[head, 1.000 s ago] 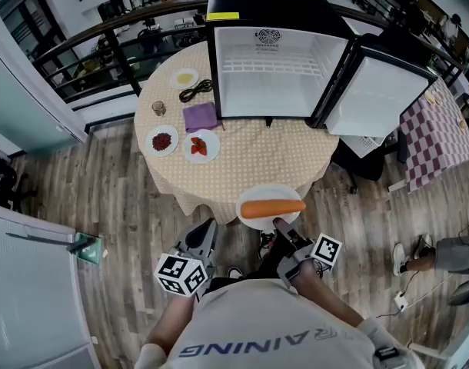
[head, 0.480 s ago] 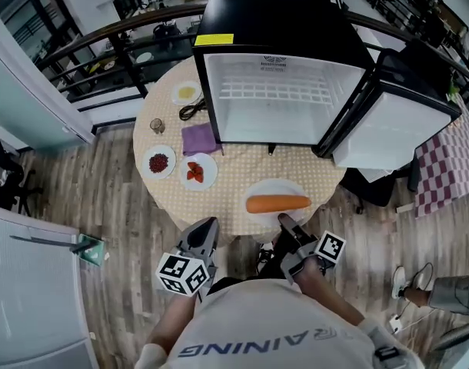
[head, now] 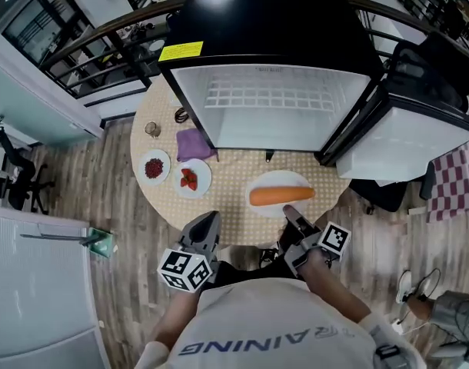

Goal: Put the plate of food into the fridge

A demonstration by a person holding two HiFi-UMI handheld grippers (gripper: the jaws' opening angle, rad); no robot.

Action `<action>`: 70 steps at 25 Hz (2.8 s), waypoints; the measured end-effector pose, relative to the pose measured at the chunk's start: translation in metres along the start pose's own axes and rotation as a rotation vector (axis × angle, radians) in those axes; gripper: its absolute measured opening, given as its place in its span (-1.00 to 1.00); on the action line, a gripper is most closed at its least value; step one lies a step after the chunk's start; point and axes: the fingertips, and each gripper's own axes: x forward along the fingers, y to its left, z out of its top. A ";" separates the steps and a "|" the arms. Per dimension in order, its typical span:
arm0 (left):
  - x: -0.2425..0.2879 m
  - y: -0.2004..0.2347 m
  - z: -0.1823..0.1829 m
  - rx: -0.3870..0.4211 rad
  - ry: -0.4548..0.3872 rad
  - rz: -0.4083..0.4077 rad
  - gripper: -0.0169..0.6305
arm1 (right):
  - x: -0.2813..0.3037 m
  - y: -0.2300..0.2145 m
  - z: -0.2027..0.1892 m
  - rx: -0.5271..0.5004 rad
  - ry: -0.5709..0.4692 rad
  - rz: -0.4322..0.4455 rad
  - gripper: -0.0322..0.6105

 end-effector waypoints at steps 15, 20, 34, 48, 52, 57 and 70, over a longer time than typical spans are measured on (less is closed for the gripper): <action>0.008 0.027 0.002 -0.030 0.001 -0.030 -0.92 | 0.057 -0.004 0.044 0.048 -0.130 -0.054 -0.79; 0.002 0.037 0.000 -0.045 0.003 -0.031 -0.92 | 0.090 -0.012 0.074 0.034 -0.201 -0.075 -0.79; -0.005 0.052 -0.011 -0.071 0.024 0.001 -0.92 | 0.164 -0.029 0.120 0.072 -0.312 -0.121 -0.79; -0.008 0.055 -0.015 -0.082 0.028 0.017 -0.92 | 0.231 -0.033 0.169 0.075 -0.329 -0.182 -0.79; -0.013 0.064 -0.017 -0.092 0.030 0.047 -0.92 | 0.239 -0.036 0.173 0.078 -0.339 -0.191 -0.78; -0.011 0.062 -0.022 -0.106 0.040 0.047 -0.92 | 0.244 -0.031 0.174 0.018 -0.327 -0.183 -0.78; -0.003 0.051 -0.029 -0.119 0.079 0.007 -0.92 | 0.250 -0.019 0.155 -0.700 0.000 -0.422 -0.29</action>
